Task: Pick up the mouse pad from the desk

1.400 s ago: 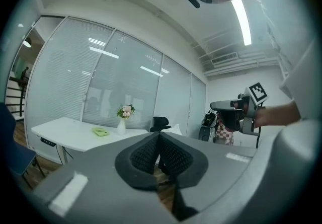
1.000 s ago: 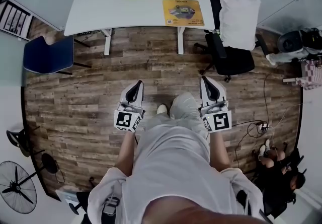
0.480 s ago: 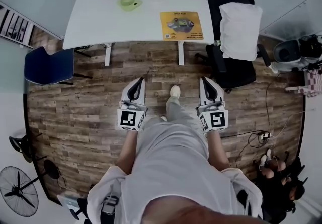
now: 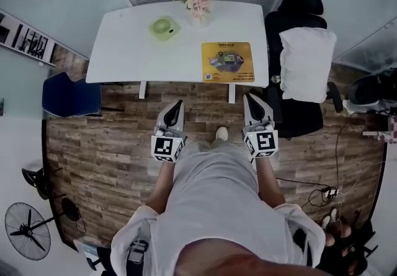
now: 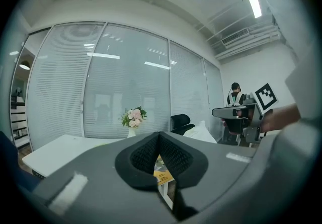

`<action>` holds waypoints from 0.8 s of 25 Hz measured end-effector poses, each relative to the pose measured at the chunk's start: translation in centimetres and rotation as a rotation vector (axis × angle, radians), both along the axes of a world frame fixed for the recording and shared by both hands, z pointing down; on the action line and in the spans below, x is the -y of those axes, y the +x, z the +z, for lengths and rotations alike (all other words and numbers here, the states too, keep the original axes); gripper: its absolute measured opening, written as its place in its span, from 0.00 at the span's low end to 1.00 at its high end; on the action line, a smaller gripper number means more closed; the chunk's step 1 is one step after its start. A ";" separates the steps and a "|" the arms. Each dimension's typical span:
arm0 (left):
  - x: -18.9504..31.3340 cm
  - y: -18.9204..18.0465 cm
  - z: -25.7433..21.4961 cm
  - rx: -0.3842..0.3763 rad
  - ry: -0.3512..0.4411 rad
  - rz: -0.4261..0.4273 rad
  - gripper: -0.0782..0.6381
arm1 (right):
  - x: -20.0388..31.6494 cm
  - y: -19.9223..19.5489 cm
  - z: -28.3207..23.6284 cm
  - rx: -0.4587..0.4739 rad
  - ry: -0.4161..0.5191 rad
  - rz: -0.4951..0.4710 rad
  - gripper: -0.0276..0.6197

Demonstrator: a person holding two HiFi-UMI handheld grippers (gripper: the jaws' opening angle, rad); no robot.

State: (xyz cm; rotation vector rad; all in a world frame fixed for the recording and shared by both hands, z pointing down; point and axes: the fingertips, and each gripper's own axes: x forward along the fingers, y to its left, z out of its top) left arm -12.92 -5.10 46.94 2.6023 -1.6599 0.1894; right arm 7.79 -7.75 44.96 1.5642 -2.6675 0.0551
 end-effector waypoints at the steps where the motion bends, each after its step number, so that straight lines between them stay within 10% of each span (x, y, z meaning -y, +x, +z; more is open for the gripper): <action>1: 0.9 0.2 0.1 0.001 -0.005 -0.009 0.09 | 1.1 0.2 0.2 0.001 -0.005 -0.008 0.04; 20: 17.5 2.6 4.5 0.013 -0.089 -0.032 0.09 | 15.8 3.8 4.7 -0.017 -0.110 0.089 0.04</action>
